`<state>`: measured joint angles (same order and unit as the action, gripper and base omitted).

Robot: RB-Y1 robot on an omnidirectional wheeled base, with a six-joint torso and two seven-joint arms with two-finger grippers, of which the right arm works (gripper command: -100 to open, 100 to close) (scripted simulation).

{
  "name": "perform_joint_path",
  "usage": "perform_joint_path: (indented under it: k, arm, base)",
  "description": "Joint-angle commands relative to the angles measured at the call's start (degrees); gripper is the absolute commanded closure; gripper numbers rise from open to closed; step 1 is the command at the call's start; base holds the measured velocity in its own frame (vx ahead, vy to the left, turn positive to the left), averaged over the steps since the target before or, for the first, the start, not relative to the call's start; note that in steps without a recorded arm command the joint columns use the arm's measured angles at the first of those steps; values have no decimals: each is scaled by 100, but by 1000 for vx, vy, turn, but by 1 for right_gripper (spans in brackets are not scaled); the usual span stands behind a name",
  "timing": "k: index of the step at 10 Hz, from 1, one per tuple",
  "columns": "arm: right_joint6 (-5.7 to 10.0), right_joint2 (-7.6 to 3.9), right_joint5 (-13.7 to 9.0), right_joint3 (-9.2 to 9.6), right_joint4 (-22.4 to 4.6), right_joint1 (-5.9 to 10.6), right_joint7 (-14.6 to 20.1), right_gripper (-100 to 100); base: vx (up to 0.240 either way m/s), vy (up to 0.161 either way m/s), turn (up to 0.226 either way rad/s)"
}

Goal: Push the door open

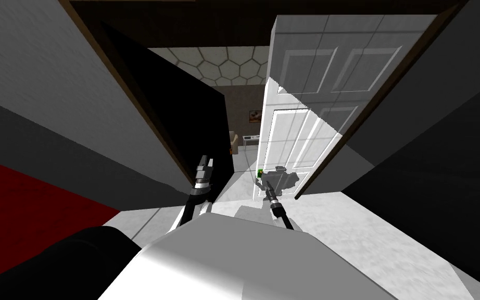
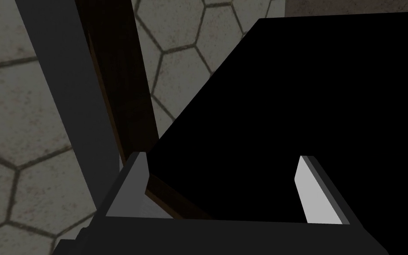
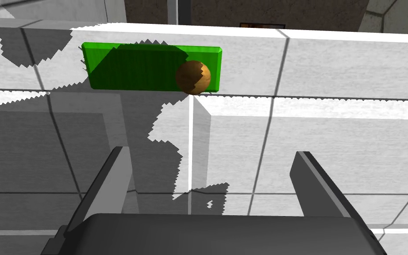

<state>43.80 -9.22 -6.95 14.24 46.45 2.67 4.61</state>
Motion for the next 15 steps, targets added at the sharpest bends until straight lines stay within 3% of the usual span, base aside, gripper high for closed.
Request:
perform_joint_path:
  k: [1, 4, 12, 13, 15]
  arm:
    - [44, 0, -15, 26, -164, 62, 7, -100]
    - [63, 17, -22, 6, -249, 107, -1, -100]
    - [74, 94, -37, -102, -375, 183, -59, -100]
    - [74, 94, -37, -102, -375, 183, -59, 100]
    - [74, 94, -37, -102, -375, 183, -59, 100]
  base:
    - [80, -59, 43]
    - [70, -32, 25]
    - [186, 27, 25]
    - [-17, 1, 8]
    - [-23, -4, 7]
